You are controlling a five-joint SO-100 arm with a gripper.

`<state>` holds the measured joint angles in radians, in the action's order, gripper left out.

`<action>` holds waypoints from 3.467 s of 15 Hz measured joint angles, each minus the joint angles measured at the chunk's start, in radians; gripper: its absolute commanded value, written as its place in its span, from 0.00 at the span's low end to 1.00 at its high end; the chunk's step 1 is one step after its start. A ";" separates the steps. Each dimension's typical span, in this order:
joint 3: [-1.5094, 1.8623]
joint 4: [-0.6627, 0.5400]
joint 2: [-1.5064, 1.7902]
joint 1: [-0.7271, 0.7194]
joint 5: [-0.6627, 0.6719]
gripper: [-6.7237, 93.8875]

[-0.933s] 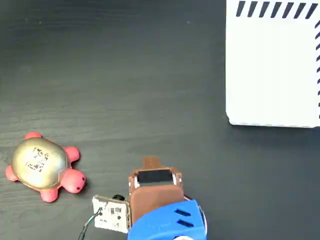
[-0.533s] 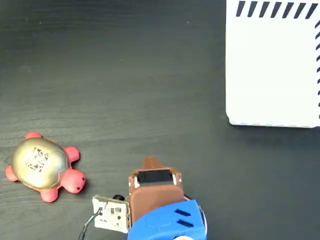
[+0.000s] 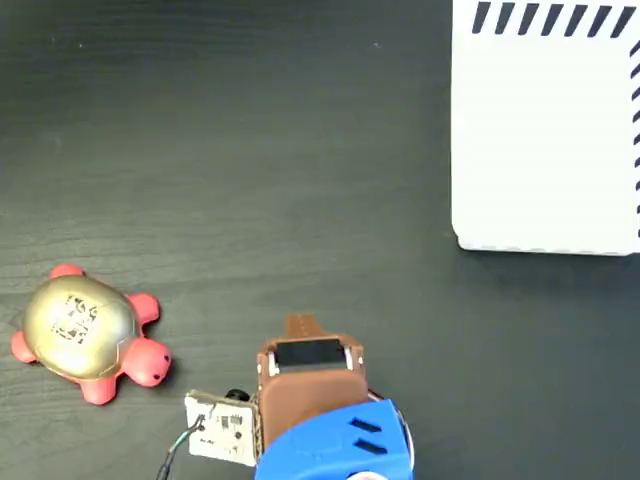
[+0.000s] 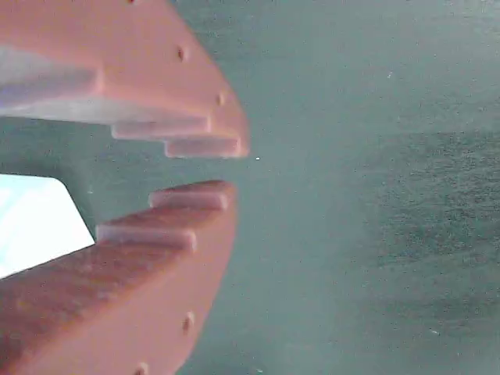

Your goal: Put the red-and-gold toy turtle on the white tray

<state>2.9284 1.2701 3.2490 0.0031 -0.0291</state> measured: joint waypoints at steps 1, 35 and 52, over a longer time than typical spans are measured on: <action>0.000 0.000 0.000 0.000 0.000 0.08; -1.201 0.284 -1.407 -0.660 -0.894 0.07; -1.259 0.250 -1.566 -0.683 -1.043 0.17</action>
<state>1.6690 1.5202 1.6828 -0.6796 -1.0723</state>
